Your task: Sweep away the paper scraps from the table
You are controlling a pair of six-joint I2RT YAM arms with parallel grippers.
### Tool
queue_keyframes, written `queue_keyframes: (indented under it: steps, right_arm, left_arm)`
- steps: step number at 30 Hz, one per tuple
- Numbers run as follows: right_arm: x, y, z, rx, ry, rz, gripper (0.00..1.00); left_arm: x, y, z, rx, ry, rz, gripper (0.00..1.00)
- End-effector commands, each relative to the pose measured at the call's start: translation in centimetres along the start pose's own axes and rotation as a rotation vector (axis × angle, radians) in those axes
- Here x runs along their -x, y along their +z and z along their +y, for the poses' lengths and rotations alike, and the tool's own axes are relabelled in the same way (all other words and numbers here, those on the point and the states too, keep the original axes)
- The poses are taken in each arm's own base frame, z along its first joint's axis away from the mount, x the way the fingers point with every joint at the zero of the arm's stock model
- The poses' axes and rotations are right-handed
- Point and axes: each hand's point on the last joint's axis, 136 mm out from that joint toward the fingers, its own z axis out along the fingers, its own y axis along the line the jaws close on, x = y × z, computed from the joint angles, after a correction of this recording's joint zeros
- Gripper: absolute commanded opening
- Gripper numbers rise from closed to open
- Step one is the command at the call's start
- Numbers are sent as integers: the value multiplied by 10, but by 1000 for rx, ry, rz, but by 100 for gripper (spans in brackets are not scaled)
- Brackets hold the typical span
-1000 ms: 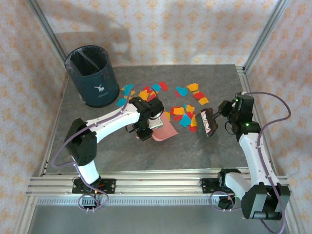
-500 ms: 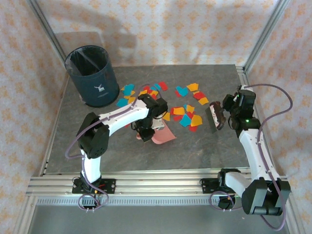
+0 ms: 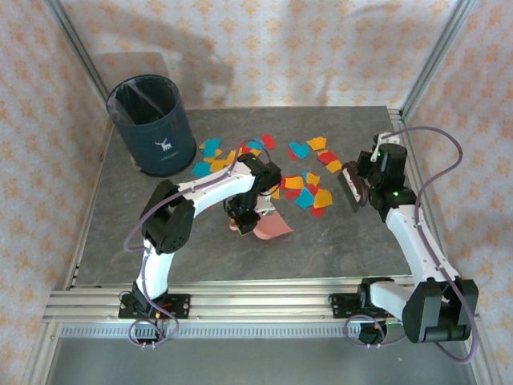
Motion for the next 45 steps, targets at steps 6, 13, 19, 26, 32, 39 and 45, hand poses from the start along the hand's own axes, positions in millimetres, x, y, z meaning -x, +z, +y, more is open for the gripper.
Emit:
queue_keyframes:
  steps: [6, 13, 19, 26, 32, 39, 45]
  right_arm:
    - [-8, 11, 11, 17, -46, -1, 0]
    - [-29, 14, 24, 63, -63, 65, 0]
    - [-45, 11, 39, 113, -81, 114, 0]
    - [-60, 3, 63, 174, -104, 159, 0]
    - [-71, -7, 85, 242, -111, 188, 0]
    - [-73, -23, 112, 340, -102, 199, 0]
    - [-75, -37, 126, 410, -92, 226, 0]
  left_arm:
    - [3, -3, -13, -47, 37, 26, 0]
    - [9, 0, -14, -61, 36, 37, 0]
    - [14, 4, -15, -68, 40, 45, 0]
    - [21, 9, -14, -73, 41, 54, 0]
    - [28, 13, -13, -70, 32, 53, 0]
    - [35, 19, -12, -70, 31, 57, 0]
    - [41, 20, -11, -65, 24, 41, 0]
